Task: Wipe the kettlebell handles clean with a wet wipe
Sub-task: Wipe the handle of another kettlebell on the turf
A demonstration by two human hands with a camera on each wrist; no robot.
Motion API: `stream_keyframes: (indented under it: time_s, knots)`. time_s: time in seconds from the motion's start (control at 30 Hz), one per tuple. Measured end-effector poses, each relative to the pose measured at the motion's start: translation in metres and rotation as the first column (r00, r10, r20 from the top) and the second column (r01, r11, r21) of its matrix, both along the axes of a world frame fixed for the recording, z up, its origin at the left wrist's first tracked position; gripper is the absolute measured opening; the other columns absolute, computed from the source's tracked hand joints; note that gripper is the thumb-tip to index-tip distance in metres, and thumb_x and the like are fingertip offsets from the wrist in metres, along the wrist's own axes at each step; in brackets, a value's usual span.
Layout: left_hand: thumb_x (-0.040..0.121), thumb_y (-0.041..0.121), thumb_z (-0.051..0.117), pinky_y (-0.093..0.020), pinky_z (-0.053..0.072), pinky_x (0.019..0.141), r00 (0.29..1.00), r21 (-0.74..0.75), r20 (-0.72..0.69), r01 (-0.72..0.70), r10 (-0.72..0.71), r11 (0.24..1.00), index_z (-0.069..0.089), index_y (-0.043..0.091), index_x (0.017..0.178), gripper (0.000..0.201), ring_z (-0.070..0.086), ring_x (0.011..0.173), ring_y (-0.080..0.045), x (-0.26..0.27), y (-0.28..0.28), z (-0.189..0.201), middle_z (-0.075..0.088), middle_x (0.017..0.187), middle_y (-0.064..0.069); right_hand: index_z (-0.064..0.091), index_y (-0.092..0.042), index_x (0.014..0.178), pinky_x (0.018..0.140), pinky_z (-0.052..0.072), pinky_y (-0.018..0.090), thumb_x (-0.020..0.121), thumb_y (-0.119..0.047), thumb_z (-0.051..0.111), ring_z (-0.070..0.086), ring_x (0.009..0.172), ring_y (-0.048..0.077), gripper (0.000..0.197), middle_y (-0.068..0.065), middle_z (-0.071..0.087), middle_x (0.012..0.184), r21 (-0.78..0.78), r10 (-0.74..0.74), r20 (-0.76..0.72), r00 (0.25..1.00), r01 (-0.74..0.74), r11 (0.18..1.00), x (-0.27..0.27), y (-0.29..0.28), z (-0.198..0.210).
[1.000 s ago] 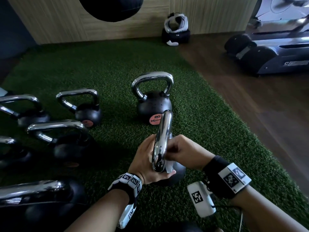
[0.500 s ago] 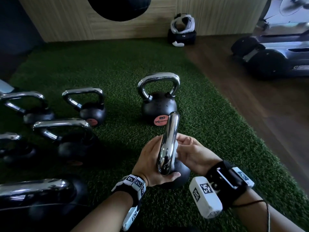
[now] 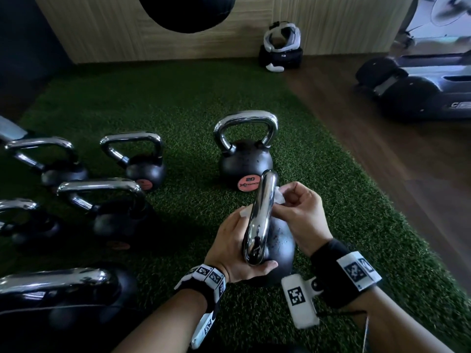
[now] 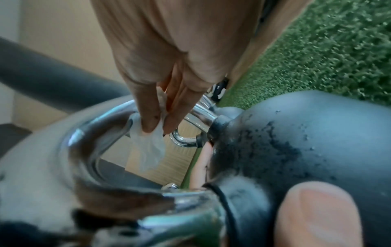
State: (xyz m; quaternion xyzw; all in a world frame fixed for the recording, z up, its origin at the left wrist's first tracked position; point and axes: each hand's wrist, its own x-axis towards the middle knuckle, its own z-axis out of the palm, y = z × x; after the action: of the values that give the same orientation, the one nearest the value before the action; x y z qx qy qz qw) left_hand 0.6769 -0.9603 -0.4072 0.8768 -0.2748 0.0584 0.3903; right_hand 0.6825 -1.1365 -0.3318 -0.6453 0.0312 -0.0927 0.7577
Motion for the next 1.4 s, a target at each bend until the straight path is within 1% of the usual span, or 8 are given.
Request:
stream_keyframes:
  time_s: [0.23,0.6,0.83,1.0,1.07,1.17,1.3,1.4]
  knots:
    - [0.054,0.056,0.091,-0.045,0.04,0.117,0.997,-0.12,-0.063,-0.042,0.035,0.992,0.03,0.034,0.147,0.114,0.048,0.137,-0.023,-0.005,0.001,0.003,0.049,0.146,-0.003,0.063,-0.02,0.068,0.054,0.042,0.008,0.076,0.002,0.072,0.057,0.059,0.007,0.025,-0.008,0.066,0.066,-0.451,-0.354,0.042,0.934,0.334,0.827,0.023,0.015,0.004]
    - [0.057,0.069,0.082,-0.045,0.035,0.12,0.997,-0.07,-0.08,-0.028,0.023,0.997,0.024,0.032,0.148,0.114,0.043,0.141,-0.022,-0.002,0.004,-0.003,0.04,0.147,0.005,0.066,-0.016,0.073,0.054,0.038,0.0,0.082,-0.007,0.066,0.052,0.06,0.005,0.013,-0.013,0.058,0.065,-0.585,-0.409,-0.006,0.912,0.329,0.741,0.025,0.017,0.0]
    - [0.06,0.059,0.091,-0.048,0.03,0.123,0.957,0.032,-0.291,-0.007,0.016,0.999,0.021,0.019,0.158,0.127,0.029,0.153,-0.025,0.0,0.004,0.008,0.03,0.163,-0.007,0.064,-0.016,0.076,0.047,0.042,0.008,0.079,-0.015,0.075,0.056,0.059,0.009,0.011,-0.004,0.065,0.071,-0.664,-0.237,-0.128,0.963,0.094,0.741,0.023,0.001,-0.014]
    - [0.06,0.044,0.096,-0.026,0.016,0.127,0.809,0.108,-0.56,0.288,-0.181,0.951,-0.009,0.037,0.161,0.147,0.012,0.152,0.006,0.016,0.036,0.06,0.008,0.169,0.018,0.065,-0.032,0.119,0.066,0.065,0.046,0.09,-0.022,0.076,0.075,0.077,0.023,0.033,-0.001,0.072,0.105,-0.562,-0.16,-0.082,0.984,0.087,0.823,0.034,-0.035,-0.014]
    - [0.068,0.042,0.094,-0.011,0.019,0.118,0.754,-0.014,-0.617,0.276,-0.226,0.961,-0.002,0.048,0.159,0.132,0.02,0.145,0.016,0.009,0.042,0.096,0.022,0.163,0.028,0.071,-0.034,0.116,0.071,0.064,0.038,0.094,-0.016,0.067,0.073,0.079,0.019,0.028,-0.002,0.07,0.108,-0.624,-0.093,0.039,0.995,0.096,0.775,0.048,-0.039,-0.008]
    - [0.067,0.059,0.088,-0.011,0.038,0.105,0.928,0.129,-0.365,0.135,-0.08,0.982,0.033,0.056,0.148,0.098,0.048,0.126,0.017,-0.014,0.022,0.127,0.056,0.135,0.034,0.075,-0.02,0.119,0.079,0.041,-0.002,0.086,0.009,0.057,0.06,0.091,0.009,0.047,-0.003,0.062,0.11,-0.81,0.147,0.148,0.978,0.035,0.586,0.062,-0.036,0.016]
    - [0.07,0.041,0.08,-0.004,0.04,0.067,0.99,0.243,-0.09,-0.083,0.108,0.967,0.056,0.034,0.119,0.056,0.062,0.08,0.004,-0.029,-0.004,0.121,0.067,0.089,0.017,0.073,-0.021,0.117,0.084,0.035,-0.003,0.082,-0.009,0.074,0.06,0.096,0.004,0.038,-0.008,0.068,0.109,-0.907,0.432,0.079,0.898,-0.115,0.404,0.069,-0.042,0.035]
    - [0.071,0.041,0.076,-0.009,0.041,0.064,0.979,0.264,-0.124,-0.127,0.164,0.956,0.053,0.036,0.119,0.054,0.062,0.079,0.001,-0.033,-0.009,0.124,0.066,0.088,0.016,0.072,-0.02,0.115,0.082,0.035,-0.002,0.081,-0.014,0.08,0.061,0.091,0.003,0.035,-0.015,0.065,0.102,-0.919,0.468,0.11,0.877,-0.089,0.383,0.073,-0.044,0.033]
